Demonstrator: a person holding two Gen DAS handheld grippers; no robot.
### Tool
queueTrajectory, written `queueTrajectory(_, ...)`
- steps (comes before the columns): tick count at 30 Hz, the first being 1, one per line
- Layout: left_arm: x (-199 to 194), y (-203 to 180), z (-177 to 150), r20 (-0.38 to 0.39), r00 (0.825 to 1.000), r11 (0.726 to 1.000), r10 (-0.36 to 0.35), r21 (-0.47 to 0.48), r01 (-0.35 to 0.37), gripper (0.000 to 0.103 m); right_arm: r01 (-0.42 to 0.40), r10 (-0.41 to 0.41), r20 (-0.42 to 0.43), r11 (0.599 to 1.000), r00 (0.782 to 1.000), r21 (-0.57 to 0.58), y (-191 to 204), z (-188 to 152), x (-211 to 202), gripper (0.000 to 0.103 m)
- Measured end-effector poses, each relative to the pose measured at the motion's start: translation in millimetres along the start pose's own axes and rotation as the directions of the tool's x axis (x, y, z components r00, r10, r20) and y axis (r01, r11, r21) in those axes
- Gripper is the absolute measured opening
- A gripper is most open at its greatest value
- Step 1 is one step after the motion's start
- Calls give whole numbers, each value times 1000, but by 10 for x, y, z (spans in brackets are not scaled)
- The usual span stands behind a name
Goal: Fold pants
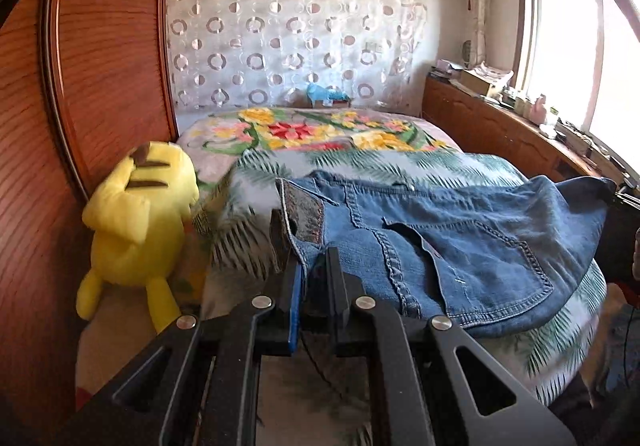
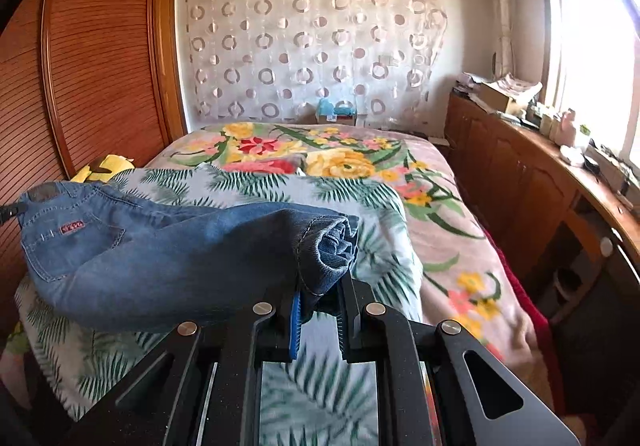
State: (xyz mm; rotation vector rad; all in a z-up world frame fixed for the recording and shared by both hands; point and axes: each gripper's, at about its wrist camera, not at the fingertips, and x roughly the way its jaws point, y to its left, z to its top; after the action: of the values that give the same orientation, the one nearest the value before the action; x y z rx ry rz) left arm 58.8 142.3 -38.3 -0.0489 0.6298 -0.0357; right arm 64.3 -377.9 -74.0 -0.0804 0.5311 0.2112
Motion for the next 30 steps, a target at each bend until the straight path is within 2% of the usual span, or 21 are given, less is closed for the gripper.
queueTrajectory(4,48,-22,-253,-38,999,1000,-2,-6,2,12,-9,10,-42,1000,999,18,-14,-196,-124,14)
queueTrajectory(7,131,-15,-380,-62,998,1000,8,-11,-8,12,-6,9,-77,999,997,40,-33,-324,-47,14)
queueTrajectory(16,195,-28,-487,-96,995,1000,16,2,-16,13,-10,24,-132,994,991,105,-130,-432,151,15)
queueTrajectory(25,72,28,-558,-93,995,999,32,-6,-33,28,-7,23,-140,993,990,114,-60,-459,64,15)
queueTrajectory(29,16,23,-546,-85,996,1000,10,-9,-11,49,-2,18,-136,994,991,112,-40,-473,61,15)
queueTrajectory(30,11,10,-541,-85,996,1000,2,-8,-2,52,-3,18,-134,994,991,112,-43,-483,63,15)
